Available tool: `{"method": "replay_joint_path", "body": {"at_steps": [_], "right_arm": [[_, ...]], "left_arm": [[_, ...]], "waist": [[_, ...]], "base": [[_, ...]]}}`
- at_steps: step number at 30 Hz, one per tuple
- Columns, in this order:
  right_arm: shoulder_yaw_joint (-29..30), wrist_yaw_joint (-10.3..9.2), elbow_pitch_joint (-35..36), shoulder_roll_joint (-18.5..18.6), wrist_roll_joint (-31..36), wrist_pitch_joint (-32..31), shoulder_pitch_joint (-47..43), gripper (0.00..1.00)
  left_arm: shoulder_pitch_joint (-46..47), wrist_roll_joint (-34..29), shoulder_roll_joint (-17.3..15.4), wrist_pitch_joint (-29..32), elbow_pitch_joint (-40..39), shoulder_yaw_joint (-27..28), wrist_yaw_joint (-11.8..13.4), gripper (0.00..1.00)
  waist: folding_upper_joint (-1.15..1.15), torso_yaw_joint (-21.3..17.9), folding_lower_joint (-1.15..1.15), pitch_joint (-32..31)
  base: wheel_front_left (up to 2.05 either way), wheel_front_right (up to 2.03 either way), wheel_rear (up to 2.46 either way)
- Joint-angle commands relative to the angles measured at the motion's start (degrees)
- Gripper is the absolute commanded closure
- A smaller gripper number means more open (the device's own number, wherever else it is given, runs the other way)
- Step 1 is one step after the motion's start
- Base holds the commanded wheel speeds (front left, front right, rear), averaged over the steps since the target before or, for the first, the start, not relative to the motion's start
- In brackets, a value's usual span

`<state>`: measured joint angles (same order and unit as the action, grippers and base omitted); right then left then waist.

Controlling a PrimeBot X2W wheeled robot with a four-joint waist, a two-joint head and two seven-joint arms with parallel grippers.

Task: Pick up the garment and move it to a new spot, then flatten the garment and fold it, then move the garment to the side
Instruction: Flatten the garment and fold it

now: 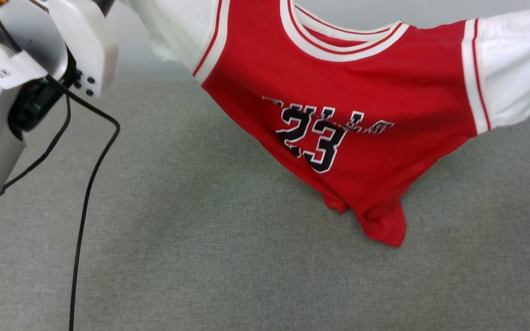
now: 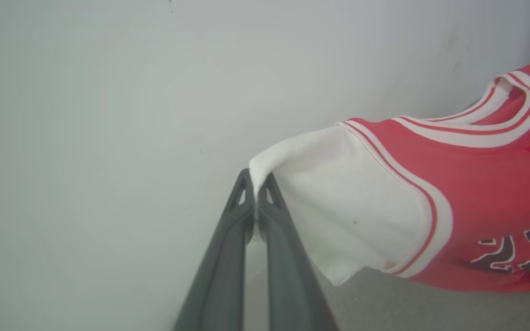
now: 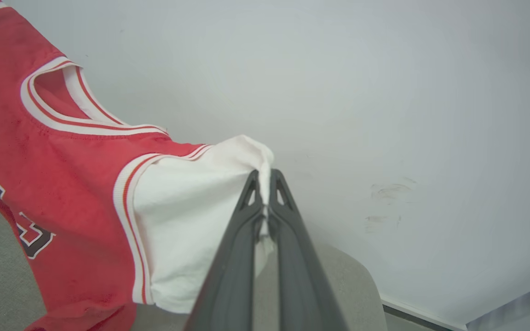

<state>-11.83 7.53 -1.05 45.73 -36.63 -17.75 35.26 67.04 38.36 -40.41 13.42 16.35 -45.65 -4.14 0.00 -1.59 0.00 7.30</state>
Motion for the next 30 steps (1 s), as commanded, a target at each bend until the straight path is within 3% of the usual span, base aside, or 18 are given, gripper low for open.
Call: {"method": "replay_joint_path", "body": {"at_steps": [1,16,30], "right_arm": [[0.2,-0.08,-0.1,0.5,0.3,-0.2,1.7,1.0],[-3.3,-0.08,-2.9,0.5,-0.6,-1.5,13.8,1.0],[-10.4,-0.09,-11.9,-1.2,2.0,-2.5,32.6,1.0]], "left_arm": [[1.3,-0.4,0.2,-0.7,-0.8,0.6,0.6,1.0],[6.7,-0.8,0.1,-1.7,-4.3,3.0,2.1,1.0],[16.0,-2.5,2.9,-3.5,1.2,5.0,2.9,1.0]], "waist": [[0.0,0.2,0.0,-1.3],[0.0,-0.4,0.0,-3.7],[0.0,-0.7,0.0,7.6]], "base": [[0.0,0.0,0.0],[0.0,0.0,0.0],[0.0,0.0,0.0]]}}
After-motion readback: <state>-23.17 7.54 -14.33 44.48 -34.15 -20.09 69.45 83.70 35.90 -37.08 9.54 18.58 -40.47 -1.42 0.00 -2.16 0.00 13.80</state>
